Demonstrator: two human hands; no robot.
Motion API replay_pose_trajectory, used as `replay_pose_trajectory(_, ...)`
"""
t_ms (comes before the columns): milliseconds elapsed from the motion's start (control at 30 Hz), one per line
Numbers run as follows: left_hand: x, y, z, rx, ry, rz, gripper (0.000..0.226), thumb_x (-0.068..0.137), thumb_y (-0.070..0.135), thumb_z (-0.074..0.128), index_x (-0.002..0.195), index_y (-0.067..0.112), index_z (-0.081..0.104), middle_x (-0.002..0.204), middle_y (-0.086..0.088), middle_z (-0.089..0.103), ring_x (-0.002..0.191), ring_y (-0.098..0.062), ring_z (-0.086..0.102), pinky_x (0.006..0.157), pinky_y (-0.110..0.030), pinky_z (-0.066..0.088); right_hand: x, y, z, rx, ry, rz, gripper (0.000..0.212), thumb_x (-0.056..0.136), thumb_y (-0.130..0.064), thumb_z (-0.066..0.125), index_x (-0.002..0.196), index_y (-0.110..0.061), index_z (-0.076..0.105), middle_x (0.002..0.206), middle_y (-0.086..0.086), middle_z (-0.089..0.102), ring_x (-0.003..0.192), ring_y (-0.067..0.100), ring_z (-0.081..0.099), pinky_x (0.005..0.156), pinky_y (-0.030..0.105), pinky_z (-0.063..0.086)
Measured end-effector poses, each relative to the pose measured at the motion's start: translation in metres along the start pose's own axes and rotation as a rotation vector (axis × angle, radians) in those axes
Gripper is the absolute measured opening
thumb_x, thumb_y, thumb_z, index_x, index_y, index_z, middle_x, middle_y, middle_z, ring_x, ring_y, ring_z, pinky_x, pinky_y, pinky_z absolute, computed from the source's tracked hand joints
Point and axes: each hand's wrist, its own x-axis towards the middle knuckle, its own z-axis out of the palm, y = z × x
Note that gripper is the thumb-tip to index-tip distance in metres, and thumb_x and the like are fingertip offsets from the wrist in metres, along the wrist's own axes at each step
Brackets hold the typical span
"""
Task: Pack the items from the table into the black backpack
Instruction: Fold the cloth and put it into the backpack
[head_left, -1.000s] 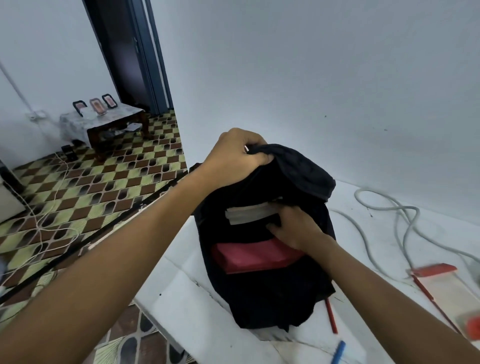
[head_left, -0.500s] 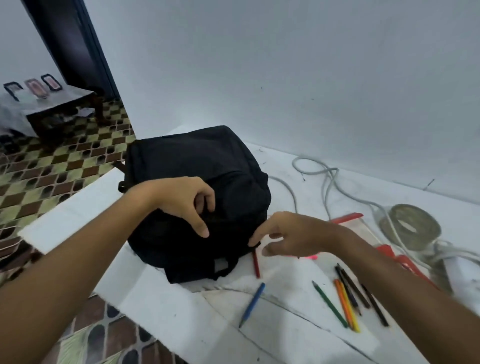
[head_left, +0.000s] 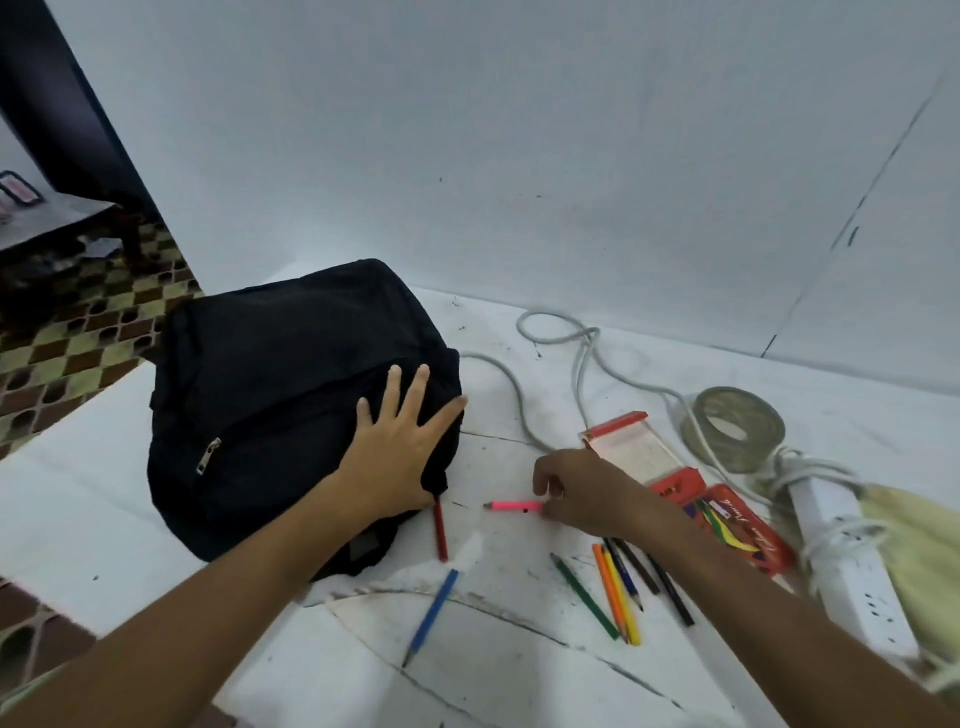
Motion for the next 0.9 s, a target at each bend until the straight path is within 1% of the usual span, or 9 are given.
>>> replay_pose_trajectory(67,0.004,-0.006,-0.006,-0.091,-0.011,0.027,0.096,0.081,0.030,0.068,0.151,0.035,0.004,0.160,-0.009,-0.011,0.146,-0.037,-0.006,0.109,-0.055,0.034,0.001,0.000,0.004,-0.002,0.021,0.000,0.014,0.084,-0.026,0.067,0.093,-0.022,0.058,0.090,-0.005,0.053,0.081,0.014,0.053,0.067,0.023,0.042)
replay_pose_trajectory(133,0.007,-0.018,-0.014,-0.189,0.013,0.049,0.088,0.081,0.014,0.064,0.150,0.037,0.013,0.161,-0.003,0.004,0.147,-0.029,0.009,0.100,-0.043,0.046,0.002,-0.001,0.007,0.007,0.026,0.007,0.015,0.084,-0.026,0.068,0.093,-0.019,0.060,0.088,-0.006,0.052,0.081,0.014,0.054,0.064,0.022,0.040)
replay_pose_trajectory(233,0.010,-0.040,-0.018,-0.274,0.072,0.087,0.087,0.077,0.002,0.057,0.149,0.039,0.023,0.156,0.005,0.026,0.141,-0.019,0.029,0.100,-0.035,0.046,0.005,-0.001,0.009,0.001,0.026,-0.003,0.010,0.084,-0.024,0.068,0.085,-0.017,0.061,0.085,-0.005,0.055,0.078,0.015,0.056,0.066,0.024,0.045)
replay_pose_trajectory(300,0.008,-0.049,-0.015,-0.223,0.118,0.108,0.088,0.075,0.001,0.056,0.148,0.041,0.026,0.154,0.009,0.031,0.137,-0.016,0.035,0.091,-0.033,0.050,0.006,-0.001,0.009,-0.016,0.030,-0.005,0.009,0.086,-0.023,0.067,0.085,-0.016,0.063,0.084,-0.005,0.056,0.077,0.014,0.056,0.067,0.024,0.046)
replay_pose_trajectory(400,0.008,-0.059,-0.009,-0.117,0.157,0.128,0.088,0.075,0.003,0.059,0.147,0.042,0.026,0.152,0.011,0.034,0.134,-0.014,0.040,0.075,-0.026,0.051,0.006,-0.002,0.010,-0.045,0.053,0.007,0.011,0.088,-0.024,0.064,0.088,-0.013,0.064,0.089,-0.003,0.060,0.080,0.014,0.058,0.071,0.024,0.048)
replay_pose_trajectory(500,0.005,-0.072,-0.010,-0.092,0.124,0.120,0.089,0.075,0.005,0.061,0.146,0.044,0.026,0.151,0.015,0.035,0.131,-0.013,0.041,0.070,-0.022,0.047,0.004,-0.003,0.010,-0.055,0.065,0.029,0.012,0.089,-0.025,0.063,0.089,-0.014,0.062,0.092,-0.001,0.061,0.082,0.015,0.058,0.070,0.023,0.046)
replay_pose_trajectory(633,-0.006,-0.084,-0.017,-0.142,0.060,0.095,0.081,0.076,0.008,0.064,0.143,0.043,0.033,0.144,0.018,0.044,0.122,-0.011,0.052,0.079,-0.019,0.043,0.002,-0.003,0.011,-0.042,0.070,0.042,0.015,0.087,-0.030,0.065,0.087,-0.016,0.059,0.092,-0.002,0.059,0.080,0.013,0.055,0.062,0.018,0.038)
replay_pose_trajectory(733,-0.011,-0.085,-0.021,-0.157,0.023,0.069,0.076,0.075,0.019,0.068,0.139,0.044,0.035,0.135,0.016,0.052,0.110,-0.010,0.057,0.078,-0.019,0.045,0.004,-0.005,0.010,-0.024,0.067,0.057,0.020,0.086,-0.033,0.065,0.092,-0.014,0.061,0.096,0.000,0.060,0.084,0.014,0.057,0.070,0.023,0.044)
replay_pose_trajectory(900,-0.008,-0.072,-0.022,-0.174,-0.059,0.071,0.085,0.066,0.048,0.079,0.139,0.040,0.036,0.144,0.010,0.034,0.129,-0.013,0.034,0.099,-0.029,0.040,0.006,-0.007,0.012,-0.002,0.059,0.063,0.016,0.087,-0.029,0.064,0.095,-0.016,0.062,0.097,-0.001,0.061,0.085,0.014,0.058,0.072,0.023,0.046)
